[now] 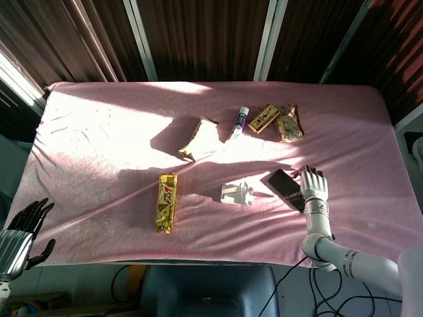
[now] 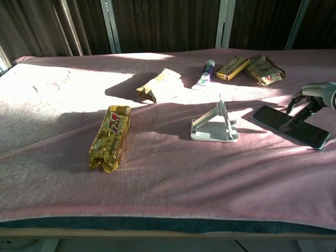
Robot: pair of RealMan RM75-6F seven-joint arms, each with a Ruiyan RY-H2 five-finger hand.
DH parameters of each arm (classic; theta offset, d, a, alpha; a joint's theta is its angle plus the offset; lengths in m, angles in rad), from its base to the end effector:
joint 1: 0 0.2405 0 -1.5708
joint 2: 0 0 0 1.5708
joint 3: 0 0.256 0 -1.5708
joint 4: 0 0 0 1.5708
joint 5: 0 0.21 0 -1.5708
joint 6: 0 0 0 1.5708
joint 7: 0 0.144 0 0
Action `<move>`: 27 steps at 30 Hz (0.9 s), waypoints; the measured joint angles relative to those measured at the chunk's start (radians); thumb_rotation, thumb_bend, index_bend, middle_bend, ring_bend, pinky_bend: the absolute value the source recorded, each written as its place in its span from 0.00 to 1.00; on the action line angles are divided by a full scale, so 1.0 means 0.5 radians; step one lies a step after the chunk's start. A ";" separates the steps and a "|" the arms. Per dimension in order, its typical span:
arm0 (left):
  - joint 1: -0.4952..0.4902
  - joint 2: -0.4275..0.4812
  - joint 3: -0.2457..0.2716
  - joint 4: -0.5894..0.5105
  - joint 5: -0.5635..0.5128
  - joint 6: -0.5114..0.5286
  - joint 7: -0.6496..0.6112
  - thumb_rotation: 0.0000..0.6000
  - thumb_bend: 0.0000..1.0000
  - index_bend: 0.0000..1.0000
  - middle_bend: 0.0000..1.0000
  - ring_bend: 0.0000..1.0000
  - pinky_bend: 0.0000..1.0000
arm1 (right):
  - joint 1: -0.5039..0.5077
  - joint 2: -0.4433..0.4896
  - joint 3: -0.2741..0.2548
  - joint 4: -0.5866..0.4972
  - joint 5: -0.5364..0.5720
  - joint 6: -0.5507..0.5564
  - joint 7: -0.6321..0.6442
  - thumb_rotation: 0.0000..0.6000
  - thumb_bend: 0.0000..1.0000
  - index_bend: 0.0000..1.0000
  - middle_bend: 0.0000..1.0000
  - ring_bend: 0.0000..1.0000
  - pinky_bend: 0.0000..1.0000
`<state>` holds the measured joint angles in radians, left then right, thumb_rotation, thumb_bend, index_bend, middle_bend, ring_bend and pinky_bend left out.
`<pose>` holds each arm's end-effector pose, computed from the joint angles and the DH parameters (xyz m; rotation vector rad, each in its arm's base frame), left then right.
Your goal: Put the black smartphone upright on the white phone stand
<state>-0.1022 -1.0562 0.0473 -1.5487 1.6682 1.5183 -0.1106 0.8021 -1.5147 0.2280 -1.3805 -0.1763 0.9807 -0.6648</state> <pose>-0.3100 0.1652 0.1667 -1.5762 -0.8721 -0.9403 -0.2485 -0.3717 0.0137 1.3034 -1.3703 0.3921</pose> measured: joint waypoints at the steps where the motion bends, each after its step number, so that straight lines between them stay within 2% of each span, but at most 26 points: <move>1: 0.000 0.000 0.001 -0.001 0.001 0.000 0.000 1.00 0.39 0.00 0.01 0.01 0.14 | 0.000 0.000 0.001 0.001 0.000 0.002 -0.002 1.00 0.23 0.44 0.18 0.00 0.00; 20: -0.014 -0.005 0.000 -0.022 0.026 -0.002 0.011 1.00 0.39 0.00 0.01 0.01 0.14 | 0.024 -0.079 -0.006 0.077 0.018 0.011 -0.082 1.00 0.23 0.44 0.18 0.00 0.00; 25: -0.013 -0.006 -0.005 -0.010 0.032 0.016 0.001 1.00 0.39 0.00 0.01 0.01 0.14 | 0.030 -0.101 -0.005 0.071 0.014 0.033 -0.105 1.00 0.23 0.48 0.18 0.00 0.00; 27: -0.011 -0.005 -0.003 -0.008 0.036 0.020 -0.010 1.00 0.39 0.00 0.01 0.01 0.14 | 0.030 -0.112 -0.003 0.069 0.001 0.053 -0.106 1.00 0.23 0.53 0.20 0.00 0.00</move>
<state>-0.1079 -1.0585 0.0460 -1.5530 1.6862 1.5285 -0.1156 0.8172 -1.5706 0.2268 -1.3460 -0.1756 1.0071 -0.7176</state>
